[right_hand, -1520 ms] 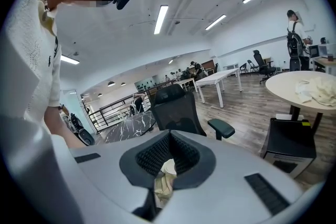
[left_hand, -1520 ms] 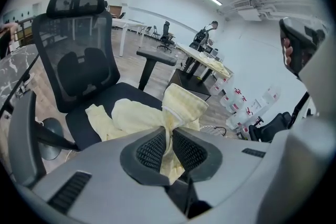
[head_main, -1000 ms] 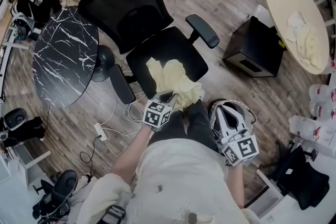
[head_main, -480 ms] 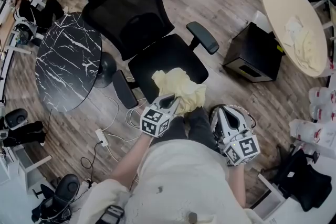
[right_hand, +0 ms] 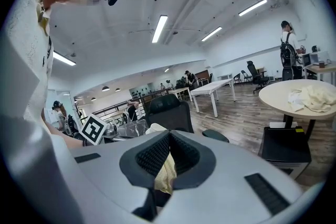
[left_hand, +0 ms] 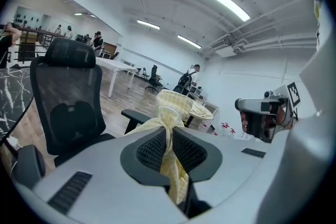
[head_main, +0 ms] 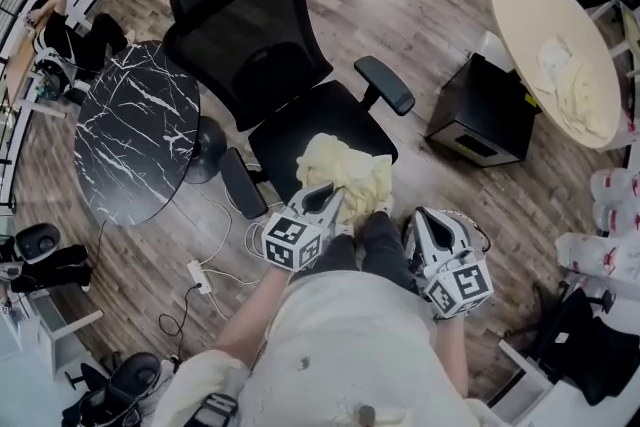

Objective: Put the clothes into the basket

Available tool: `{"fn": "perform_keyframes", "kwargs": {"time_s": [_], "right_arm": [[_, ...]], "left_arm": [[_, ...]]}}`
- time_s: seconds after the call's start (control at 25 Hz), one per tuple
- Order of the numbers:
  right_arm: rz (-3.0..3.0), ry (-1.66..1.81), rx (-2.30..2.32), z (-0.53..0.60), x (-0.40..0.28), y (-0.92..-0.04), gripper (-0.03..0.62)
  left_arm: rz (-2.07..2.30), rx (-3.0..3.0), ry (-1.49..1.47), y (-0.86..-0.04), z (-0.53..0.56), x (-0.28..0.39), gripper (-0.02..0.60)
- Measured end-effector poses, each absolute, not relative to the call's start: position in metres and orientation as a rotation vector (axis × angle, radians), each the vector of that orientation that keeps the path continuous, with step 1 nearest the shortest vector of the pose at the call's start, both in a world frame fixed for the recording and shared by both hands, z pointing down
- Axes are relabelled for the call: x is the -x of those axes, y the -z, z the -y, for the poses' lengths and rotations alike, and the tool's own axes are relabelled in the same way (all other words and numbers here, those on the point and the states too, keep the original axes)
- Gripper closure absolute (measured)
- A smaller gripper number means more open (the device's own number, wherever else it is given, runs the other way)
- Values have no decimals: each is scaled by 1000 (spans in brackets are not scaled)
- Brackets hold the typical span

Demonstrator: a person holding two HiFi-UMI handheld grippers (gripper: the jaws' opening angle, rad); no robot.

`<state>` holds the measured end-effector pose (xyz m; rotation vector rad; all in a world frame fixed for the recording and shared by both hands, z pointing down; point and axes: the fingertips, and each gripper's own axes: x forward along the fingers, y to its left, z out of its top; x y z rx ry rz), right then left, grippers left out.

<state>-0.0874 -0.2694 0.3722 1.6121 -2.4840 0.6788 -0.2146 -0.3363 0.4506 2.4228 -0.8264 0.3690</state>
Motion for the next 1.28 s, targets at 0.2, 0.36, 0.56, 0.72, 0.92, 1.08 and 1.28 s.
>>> {"fn": "perform_keyframes", "kwargs": {"time_s": [0.2,0.36,0.56,0.72,0.92,1.08,1.28], "right_arm": [[2488,-659,-1655,267,82,-360,585],[2496,-641,-1676,262,80,-352,585],[2510,-632,-1713,257,74,-340,585],[2515,-595,-1745,253,64,-327,585],[2511,-588,-1800,242,54,-315,585],[2498,-574,-1842,233,45,-305,584],[2489,-559,-1890,228,36,-295,584]], "left_arm": [[821,-2461,-304,-419,332,212,528],[814,-2506,-278,-399,329,207,528],[802,-2547,-222,-370,322,200,528],[772,-2612,-205,-347,312,189,528],[749,-2651,-166,-325,301,184,528],[751,-2657,-151,-314,299,184,528],[755,-2667,-110,-299,302,187,528]]}}
